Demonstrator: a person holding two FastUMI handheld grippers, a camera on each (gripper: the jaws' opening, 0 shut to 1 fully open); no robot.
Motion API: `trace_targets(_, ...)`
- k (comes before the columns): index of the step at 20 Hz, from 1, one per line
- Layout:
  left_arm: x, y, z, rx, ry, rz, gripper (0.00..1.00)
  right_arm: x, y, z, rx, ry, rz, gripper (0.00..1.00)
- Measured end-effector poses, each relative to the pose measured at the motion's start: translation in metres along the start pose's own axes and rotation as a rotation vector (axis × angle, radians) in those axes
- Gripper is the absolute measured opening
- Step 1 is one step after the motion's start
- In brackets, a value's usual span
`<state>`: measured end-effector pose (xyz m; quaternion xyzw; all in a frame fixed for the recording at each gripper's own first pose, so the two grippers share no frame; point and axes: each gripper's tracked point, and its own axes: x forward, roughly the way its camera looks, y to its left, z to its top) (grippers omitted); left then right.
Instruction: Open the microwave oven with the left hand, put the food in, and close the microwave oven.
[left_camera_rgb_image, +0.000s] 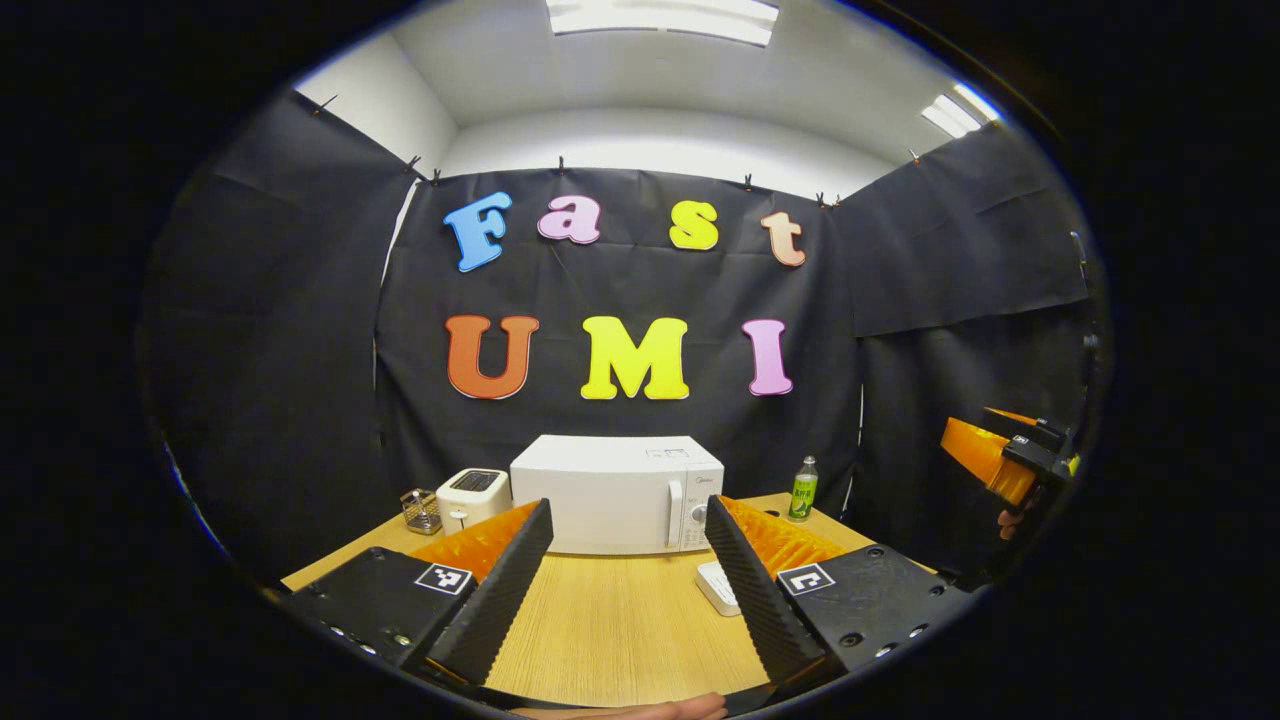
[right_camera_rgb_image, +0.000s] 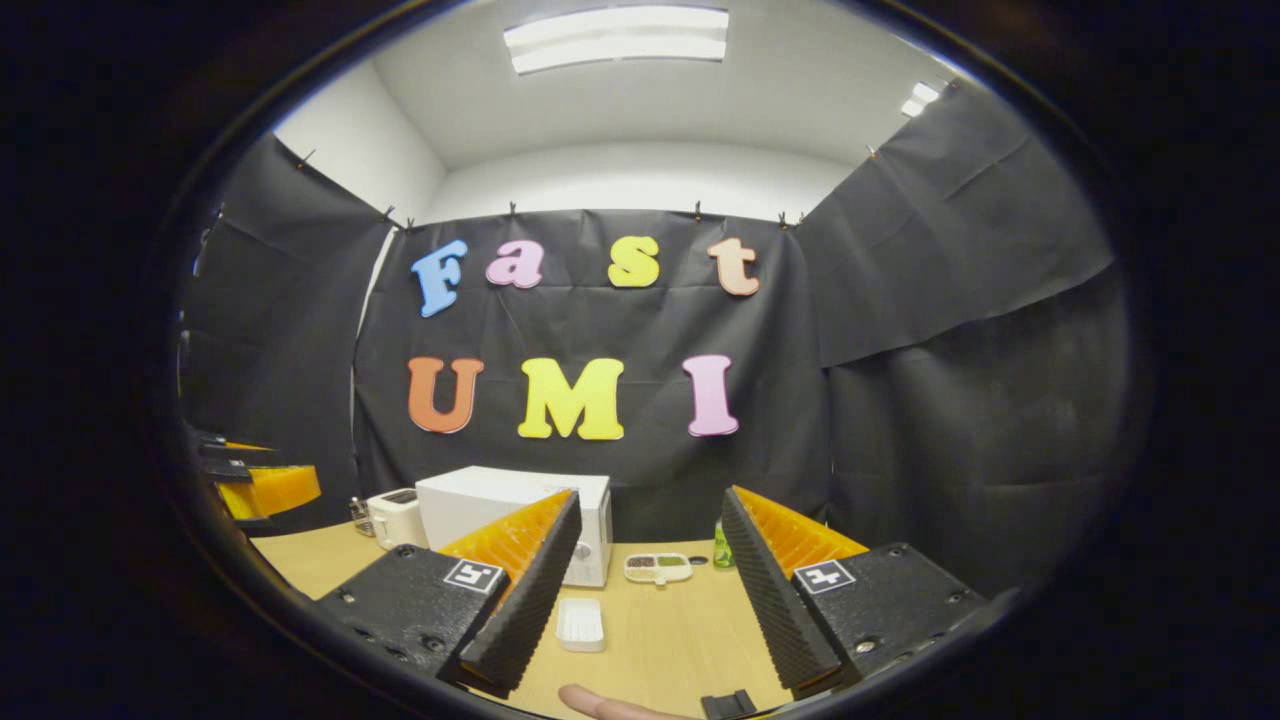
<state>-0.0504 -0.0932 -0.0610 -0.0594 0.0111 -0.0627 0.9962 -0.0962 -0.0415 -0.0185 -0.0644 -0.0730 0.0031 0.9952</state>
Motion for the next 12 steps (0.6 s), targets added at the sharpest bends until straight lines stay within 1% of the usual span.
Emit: trace_targets(12,-0.0016,-0.0032,-0.0030,0.001,0.008,-0.003,0.95,-0.0011,-0.0040,-0.0033,0.013,0.007,-0.007,0.91)
